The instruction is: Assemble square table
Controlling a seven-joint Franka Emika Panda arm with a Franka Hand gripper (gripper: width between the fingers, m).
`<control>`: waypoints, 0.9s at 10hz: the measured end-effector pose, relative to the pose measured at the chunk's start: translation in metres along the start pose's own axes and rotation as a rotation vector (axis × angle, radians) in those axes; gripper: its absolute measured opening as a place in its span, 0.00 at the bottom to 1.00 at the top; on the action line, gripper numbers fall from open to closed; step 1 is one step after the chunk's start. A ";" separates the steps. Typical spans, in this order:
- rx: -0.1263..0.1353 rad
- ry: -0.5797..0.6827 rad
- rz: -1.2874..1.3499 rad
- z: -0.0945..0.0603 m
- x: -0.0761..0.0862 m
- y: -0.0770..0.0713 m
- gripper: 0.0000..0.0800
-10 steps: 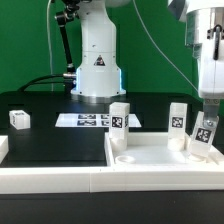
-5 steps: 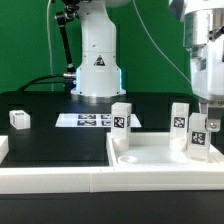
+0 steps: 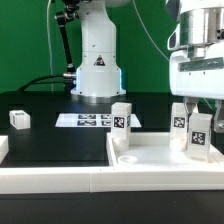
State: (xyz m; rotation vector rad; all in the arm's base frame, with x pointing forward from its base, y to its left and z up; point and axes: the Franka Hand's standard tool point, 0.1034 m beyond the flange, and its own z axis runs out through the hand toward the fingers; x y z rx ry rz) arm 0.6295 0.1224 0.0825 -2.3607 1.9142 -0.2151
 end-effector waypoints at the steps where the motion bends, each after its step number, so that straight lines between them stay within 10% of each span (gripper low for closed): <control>1: -0.029 0.009 -0.160 -0.001 0.001 0.001 0.81; 9: -0.055 0.043 -0.818 -0.002 0.012 -0.001 0.81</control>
Offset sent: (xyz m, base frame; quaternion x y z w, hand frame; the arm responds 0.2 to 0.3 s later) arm 0.0020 0.0033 0.0019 -0.0055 -0.0143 -0.2688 0.9631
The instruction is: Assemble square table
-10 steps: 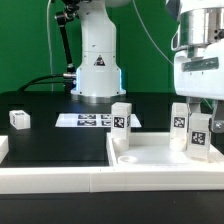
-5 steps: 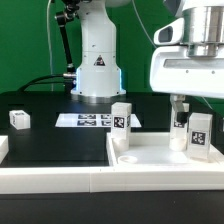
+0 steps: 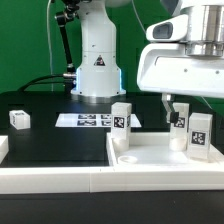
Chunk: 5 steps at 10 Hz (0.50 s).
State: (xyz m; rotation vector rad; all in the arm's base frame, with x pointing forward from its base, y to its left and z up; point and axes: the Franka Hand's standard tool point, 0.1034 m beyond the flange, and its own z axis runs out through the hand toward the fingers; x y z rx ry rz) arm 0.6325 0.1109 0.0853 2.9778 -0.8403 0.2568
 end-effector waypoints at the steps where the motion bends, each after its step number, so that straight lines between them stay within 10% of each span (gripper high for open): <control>1: -0.003 0.001 -0.012 0.000 0.000 0.000 0.80; 2: -0.003 0.001 -0.008 0.000 0.000 0.001 0.80; 4: -0.003 0.002 0.039 0.000 0.000 0.000 0.37; 5: -0.003 0.002 0.040 0.000 0.001 0.001 0.36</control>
Offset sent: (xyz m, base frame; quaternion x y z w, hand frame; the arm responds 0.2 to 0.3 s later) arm 0.0000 0.0000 0.0000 0.0000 0.0000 0.0650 0.9979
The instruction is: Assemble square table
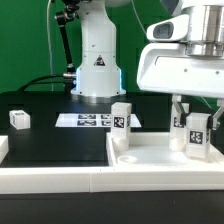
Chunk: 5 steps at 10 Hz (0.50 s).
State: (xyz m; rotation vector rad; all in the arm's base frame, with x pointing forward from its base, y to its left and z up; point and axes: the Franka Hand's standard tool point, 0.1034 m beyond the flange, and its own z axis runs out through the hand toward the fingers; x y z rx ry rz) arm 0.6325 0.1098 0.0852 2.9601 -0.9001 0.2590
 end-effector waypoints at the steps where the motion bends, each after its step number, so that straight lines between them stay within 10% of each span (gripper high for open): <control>1: 0.000 0.000 0.012 0.000 0.000 0.000 0.36; 5: 0.007 0.004 0.415 0.001 -0.001 0.003 0.36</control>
Offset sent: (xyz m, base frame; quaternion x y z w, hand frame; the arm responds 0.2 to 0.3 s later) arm -0.0109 -0.0135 -0.0040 0.0115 0.0132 0.1967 0.9803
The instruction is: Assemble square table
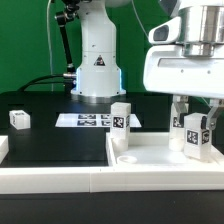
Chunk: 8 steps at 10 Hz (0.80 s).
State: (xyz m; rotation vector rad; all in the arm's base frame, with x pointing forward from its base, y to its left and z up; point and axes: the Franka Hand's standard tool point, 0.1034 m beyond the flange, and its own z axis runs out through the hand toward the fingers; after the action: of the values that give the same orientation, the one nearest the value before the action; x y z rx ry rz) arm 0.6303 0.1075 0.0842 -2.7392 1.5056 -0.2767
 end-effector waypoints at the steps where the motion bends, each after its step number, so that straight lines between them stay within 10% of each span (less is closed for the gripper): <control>1: -0.003 0.002 0.091 0.000 0.000 0.001 0.36; 8: -0.016 -0.028 0.746 0.001 -0.006 0.007 0.36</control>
Offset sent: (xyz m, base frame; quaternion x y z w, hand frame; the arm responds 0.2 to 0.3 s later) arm -0.0111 0.0022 -0.0086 0.0040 -0.0040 0.2935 0.9559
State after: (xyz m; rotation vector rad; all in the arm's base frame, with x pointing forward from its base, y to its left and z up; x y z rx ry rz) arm 0.6213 0.1083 0.0819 -1.9660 2.3554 -0.2028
